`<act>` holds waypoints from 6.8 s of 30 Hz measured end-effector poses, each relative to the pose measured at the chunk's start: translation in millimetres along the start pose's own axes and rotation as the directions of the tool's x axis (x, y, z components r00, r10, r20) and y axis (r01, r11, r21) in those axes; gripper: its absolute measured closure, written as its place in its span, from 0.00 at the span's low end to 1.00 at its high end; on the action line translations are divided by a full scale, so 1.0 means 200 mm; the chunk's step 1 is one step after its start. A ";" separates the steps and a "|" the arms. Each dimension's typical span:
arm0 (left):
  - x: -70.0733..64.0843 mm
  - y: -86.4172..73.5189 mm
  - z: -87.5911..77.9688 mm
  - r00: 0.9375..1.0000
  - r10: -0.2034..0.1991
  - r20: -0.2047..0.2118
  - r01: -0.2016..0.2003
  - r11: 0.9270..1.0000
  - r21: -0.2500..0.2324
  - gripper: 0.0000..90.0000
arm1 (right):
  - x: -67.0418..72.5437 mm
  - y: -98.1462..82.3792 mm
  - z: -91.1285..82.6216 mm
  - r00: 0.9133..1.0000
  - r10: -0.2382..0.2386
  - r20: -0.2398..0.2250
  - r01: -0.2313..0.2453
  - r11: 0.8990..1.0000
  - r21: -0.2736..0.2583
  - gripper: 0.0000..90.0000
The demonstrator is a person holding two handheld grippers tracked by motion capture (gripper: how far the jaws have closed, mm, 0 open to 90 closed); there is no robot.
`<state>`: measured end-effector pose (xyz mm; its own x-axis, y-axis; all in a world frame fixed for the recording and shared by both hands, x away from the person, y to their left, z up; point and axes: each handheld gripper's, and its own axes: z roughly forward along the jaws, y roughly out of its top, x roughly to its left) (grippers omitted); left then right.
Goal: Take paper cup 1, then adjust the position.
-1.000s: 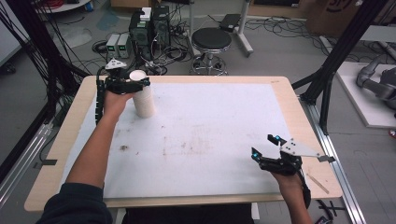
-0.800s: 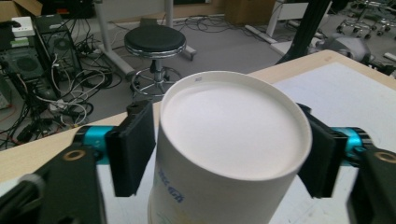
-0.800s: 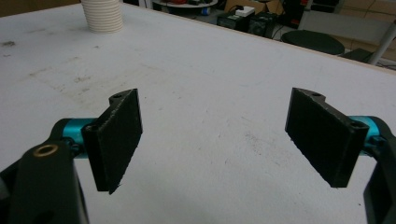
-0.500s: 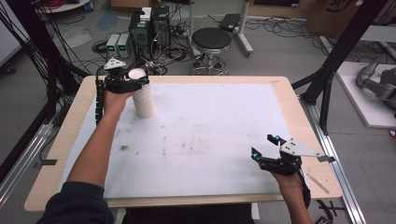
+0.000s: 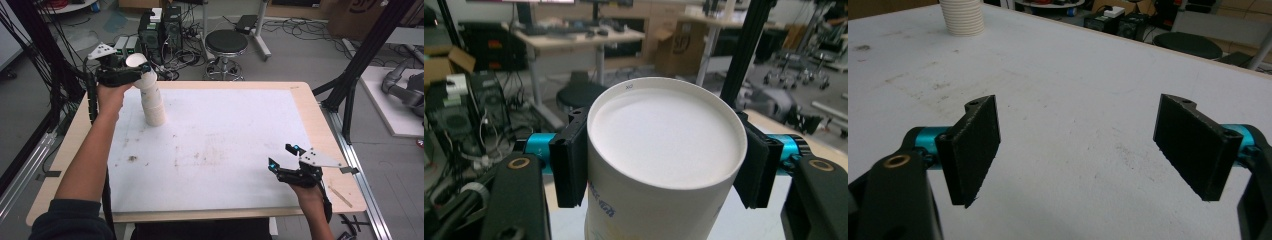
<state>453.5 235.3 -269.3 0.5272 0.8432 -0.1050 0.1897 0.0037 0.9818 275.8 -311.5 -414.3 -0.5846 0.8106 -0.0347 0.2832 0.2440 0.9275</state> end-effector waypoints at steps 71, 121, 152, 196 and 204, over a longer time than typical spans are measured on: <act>-0.57 -0.54 -0.26 0.877 0.012 0.480 -0.058 0.995 0.081 0.40 | 0.23 0.28 0.26 0.921 -0.079 -0.382 0.083 0.997 -0.008 0.21; -0.88 -0.59 -0.11 0.702 0.025 0.712 -0.151 0.982 0.115 0.40 | 0.49 0.35 0.49 0.758 -0.142 -0.637 0.177 0.984 -0.009 0.22; -0.94 -0.62 -0.09 0.702 0.041 0.711 -0.211 0.966 0.153 0.19 | 0.50 0.35 0.49 0.706 -0.173 -0.686 0.256 0.966 0.020 0.43; -0.99 -0.61 -0.07 0.643 0.087 0.761 -0.452 0.845 0.285 0.24 | 0.61 0.47 0.50 0.641 -0.342 -0.687 0.655 0.710 0.257 0.42; -0.99 -0.63 -0.05 0.616 0.085 0.783 -0.485 0.824 0.293 0.36 | 0.63 0.47 0.51 0.634 -0.343 -0.693 0.679 0.677 0.286 0.42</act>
<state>316.6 72.7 -370.0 0.9895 0.0992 -0.1052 0.1430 -0.5636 0.8136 307.1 -132.1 -368.9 -0.9947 0.0613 -0.0825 0.0122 0.8673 0.4976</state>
